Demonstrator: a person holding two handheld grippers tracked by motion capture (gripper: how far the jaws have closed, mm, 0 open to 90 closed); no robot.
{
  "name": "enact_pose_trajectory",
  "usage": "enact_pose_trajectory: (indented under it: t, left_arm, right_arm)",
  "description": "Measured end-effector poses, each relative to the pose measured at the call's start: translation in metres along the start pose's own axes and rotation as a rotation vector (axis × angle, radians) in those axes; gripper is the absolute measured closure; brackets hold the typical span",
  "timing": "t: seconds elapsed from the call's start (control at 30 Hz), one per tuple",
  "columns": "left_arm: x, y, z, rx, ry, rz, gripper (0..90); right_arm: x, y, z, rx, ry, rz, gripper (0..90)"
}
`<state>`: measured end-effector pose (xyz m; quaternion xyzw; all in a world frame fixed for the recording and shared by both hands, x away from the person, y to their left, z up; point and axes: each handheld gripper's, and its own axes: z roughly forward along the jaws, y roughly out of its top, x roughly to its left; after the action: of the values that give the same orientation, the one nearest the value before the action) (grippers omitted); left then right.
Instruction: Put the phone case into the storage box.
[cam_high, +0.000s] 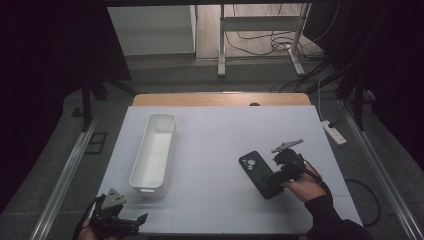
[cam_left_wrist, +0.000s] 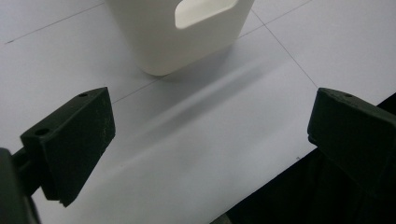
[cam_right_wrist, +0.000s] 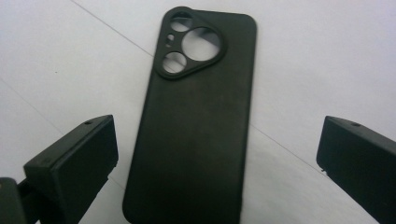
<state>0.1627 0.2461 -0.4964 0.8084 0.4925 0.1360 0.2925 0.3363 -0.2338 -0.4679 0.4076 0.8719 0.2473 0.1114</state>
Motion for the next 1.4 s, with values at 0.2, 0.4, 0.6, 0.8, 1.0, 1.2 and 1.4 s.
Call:
enact_pose_trajectory:
  t: [0.2, 0.4, 0.6, 0.8, 1.0, 1.2, 1.4]
  left_arm:
    - [0.0, 0.0, 0.0, 0.0, 0.0, 0.0, 1.4]
    - [0.0, 0.0, 0.0, 0.002, 0.001, 0.003, 1.5]
    - [0.0, 0.0, 0.0, 0.003, 0.002, 0.003, 1.5]
    - [-0.001, 0.0, 0.0, 0.005, 0.003, 0.006, 1.6]
    - [-0.001, 0.0, 0.0, 0.006, 0.002, 0.008, 1.5]
    - [-0.001, 0.0, 0.001, 0.009, 0.005, 0.011, 1.5]
    - [-0.001, 0.0, 0.001, 0.01, 0.006, 0.012, 1.5]
  right_arm:
    - [0.009, 0.004, 0.008, 0.015, 0.004, -0.022, 0.0]
    - [0.018, 0.008, 0.015, 0.019, 0.016, -0.05, 0.0]
    - [0.017, 0.007, 0.018, 0.02, 0.003, -0.038, 0.0]
    - [0.015, 0.003, 0.027, 0.033, -0.011, -0.027, 0.0]
    - [0.013, -0.001, 0.035, 0.054, -0.021, -0.021, 0.0]
    - [0.013, -0.007, 0.047, 0.09, -0.021, -0.029, 0.0]
    - [0.012, -0.008, 0.052, 0.089, -0.034, -0.031, 0.0]
